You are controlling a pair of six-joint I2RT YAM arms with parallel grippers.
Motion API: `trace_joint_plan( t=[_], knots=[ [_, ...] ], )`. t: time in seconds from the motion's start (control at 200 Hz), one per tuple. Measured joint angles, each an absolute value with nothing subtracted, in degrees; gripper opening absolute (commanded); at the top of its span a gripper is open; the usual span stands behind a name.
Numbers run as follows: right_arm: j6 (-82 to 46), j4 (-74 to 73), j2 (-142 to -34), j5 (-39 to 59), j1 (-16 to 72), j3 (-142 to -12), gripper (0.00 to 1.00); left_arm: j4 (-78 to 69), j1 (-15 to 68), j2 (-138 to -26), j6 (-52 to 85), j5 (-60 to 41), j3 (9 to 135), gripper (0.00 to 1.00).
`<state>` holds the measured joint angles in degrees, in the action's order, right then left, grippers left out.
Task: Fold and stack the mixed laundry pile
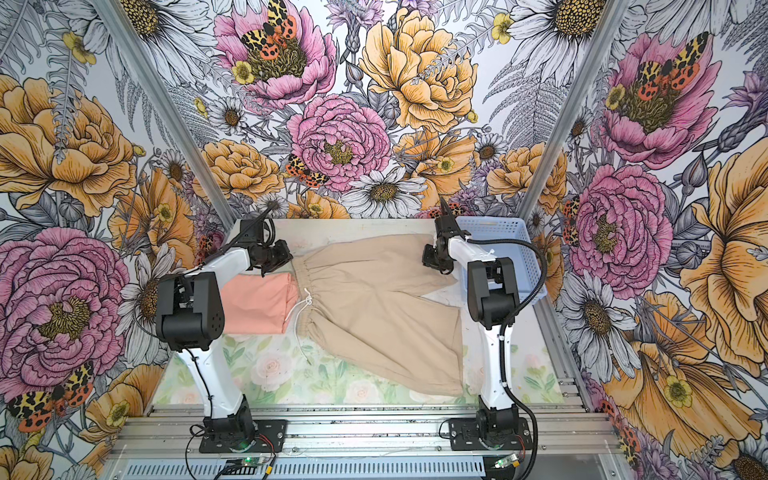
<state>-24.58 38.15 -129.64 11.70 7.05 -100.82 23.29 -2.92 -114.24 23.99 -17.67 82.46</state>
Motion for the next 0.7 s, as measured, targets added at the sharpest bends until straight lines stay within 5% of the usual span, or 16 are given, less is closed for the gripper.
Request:
trace_joint_plan(
  t=[0.32,0.525,0.695],
  knots=[
    [-24.3,40.1,-127.5,6.7,6.6,-98.0,0.31,23.9,-3.3,-115.5,23.8,-17.7,82.7,0.00],
    [-23.9,42.1,-125.6,7.4,6.6,-97.6,0.40,24.2,-3.2,-114.3,24.2,-17.8,82.5,0.40],
    [-23.9,43.0,-115.7,9.2,6.9,-92.2,0.44,25.6,-2.8,-106.5,24.0,-17.4,80.2,0.54]
  ],
)
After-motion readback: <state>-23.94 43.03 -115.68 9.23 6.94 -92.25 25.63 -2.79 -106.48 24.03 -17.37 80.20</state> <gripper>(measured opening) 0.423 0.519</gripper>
